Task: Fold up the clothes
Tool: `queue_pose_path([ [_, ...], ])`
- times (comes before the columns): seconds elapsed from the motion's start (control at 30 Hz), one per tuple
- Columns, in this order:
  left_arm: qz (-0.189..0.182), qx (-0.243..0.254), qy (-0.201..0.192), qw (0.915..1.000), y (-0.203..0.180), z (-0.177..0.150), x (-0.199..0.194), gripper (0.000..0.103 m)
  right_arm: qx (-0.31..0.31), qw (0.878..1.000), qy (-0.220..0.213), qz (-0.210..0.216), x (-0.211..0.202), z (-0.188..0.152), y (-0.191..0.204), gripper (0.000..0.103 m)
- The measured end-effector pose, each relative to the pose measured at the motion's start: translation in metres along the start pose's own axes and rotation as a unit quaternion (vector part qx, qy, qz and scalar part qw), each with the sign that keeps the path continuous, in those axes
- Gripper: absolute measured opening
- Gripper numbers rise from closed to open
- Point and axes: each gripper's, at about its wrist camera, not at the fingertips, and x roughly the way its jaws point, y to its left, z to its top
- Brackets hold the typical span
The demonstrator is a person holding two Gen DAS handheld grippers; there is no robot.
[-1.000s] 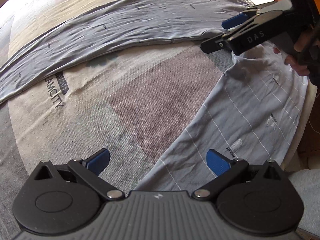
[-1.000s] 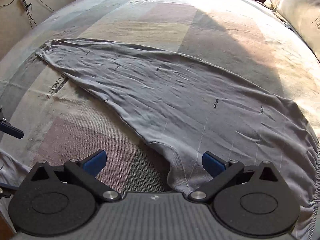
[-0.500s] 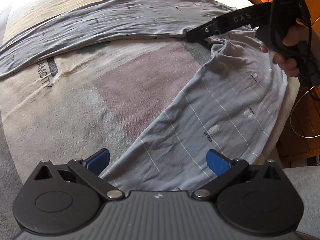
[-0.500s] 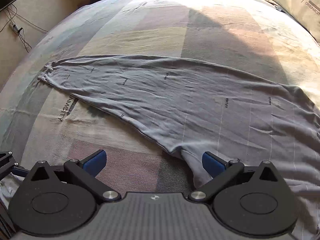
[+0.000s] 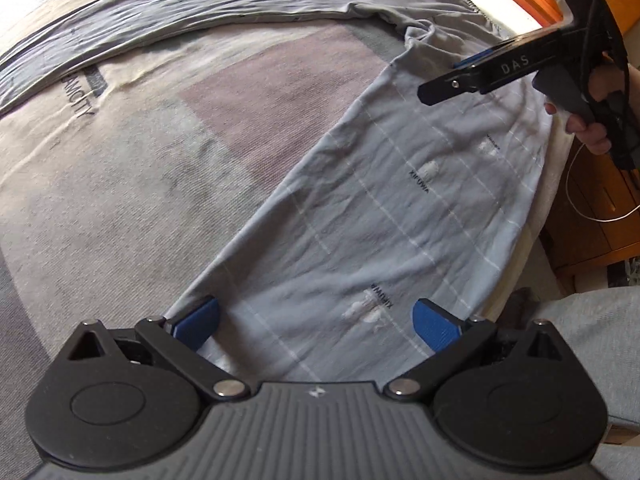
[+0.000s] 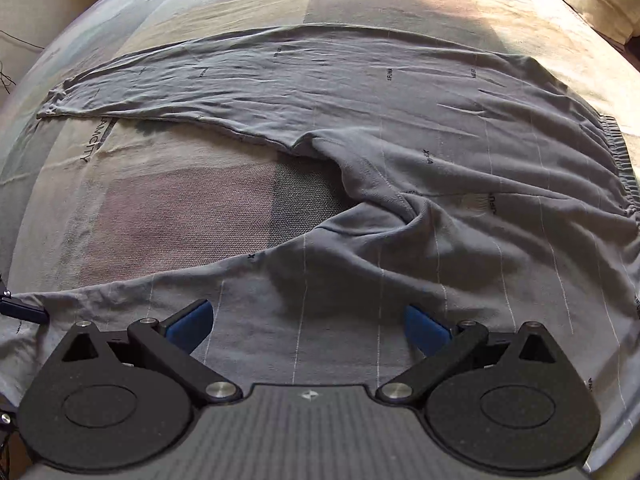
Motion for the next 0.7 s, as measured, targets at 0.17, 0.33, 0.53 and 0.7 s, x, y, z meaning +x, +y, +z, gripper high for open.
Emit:
queue_pose_path([
  [0.17, 0.024, -0.026, -0.006, 0.9993, 0.016, -0.016, -0.023, 0.102, 0.002, 1.000, -0.004, -0.013, -0.002, 0.005, 0.012, 0.103],
  [0.33, -0.005, -0.029, -0.006, 0.9995, 0.004, -0.029, -0.025, 0.102, -0.017, 0.999, -0.028, -0.019, -0.007, 0.011, 0.030, 0.103],
  [0.53, -0.024, -0.049, -0.016, 0.9984, -0.001, -0.030, -0.018, 0.102, 0.030, 0.998, -0.044, -0.019, 0.025, 0.036, 0.054, 0.103],
  [0.7, 0.000, -0.008, -0.029, 0.9996, -0.001, -0.032, -0.028, 0.102, -0.013, 0.998, -0.051, 0.017, 0.016, 0.046, 0.075, 0.103],
])
